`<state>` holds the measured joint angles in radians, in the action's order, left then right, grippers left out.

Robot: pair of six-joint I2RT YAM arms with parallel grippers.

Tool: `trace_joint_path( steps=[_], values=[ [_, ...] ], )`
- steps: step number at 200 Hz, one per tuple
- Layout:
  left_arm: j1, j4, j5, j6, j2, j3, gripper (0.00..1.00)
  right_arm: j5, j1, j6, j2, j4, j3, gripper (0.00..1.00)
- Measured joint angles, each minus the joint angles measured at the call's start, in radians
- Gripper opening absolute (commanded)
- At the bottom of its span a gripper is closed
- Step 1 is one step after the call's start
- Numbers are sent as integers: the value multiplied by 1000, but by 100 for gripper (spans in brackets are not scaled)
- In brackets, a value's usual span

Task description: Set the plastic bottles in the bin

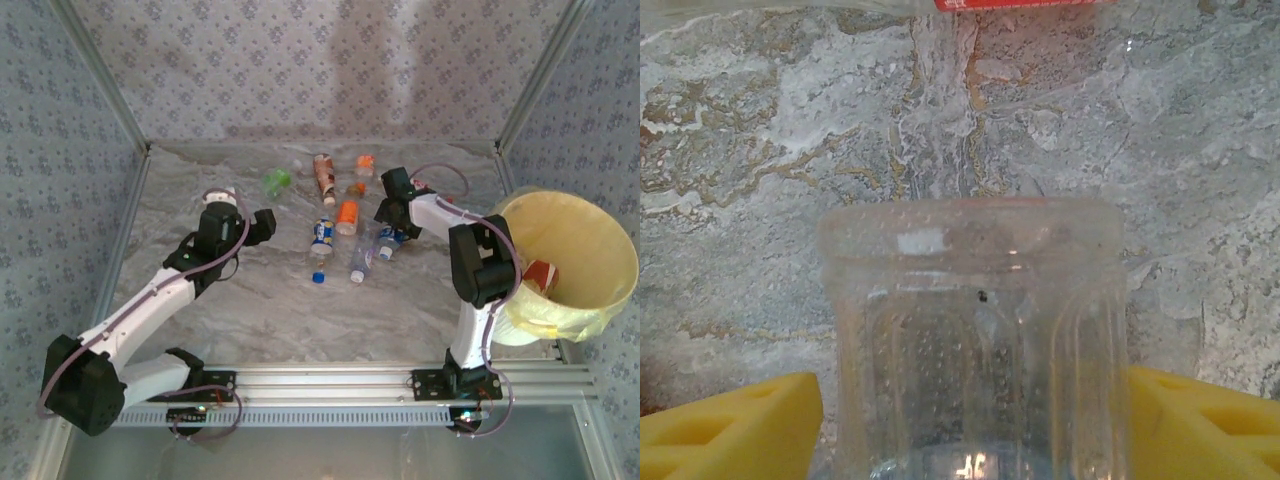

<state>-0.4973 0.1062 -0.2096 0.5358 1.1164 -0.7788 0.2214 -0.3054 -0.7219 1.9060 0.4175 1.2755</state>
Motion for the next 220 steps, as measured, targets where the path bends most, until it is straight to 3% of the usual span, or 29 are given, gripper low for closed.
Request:
trace_joint_path(
  steps=[55,90,220],
  values=[
    [0,8,0,-3,0,0,98,-1,13,5,3,-58,-26,61],
    [0,7,-16,-3,0,0,98,8,13,39,-73,-83,-76,50],
    [2,3,-45,9,6,0,98,98,-106,314,-642,-196,-120,45]
  ],
)
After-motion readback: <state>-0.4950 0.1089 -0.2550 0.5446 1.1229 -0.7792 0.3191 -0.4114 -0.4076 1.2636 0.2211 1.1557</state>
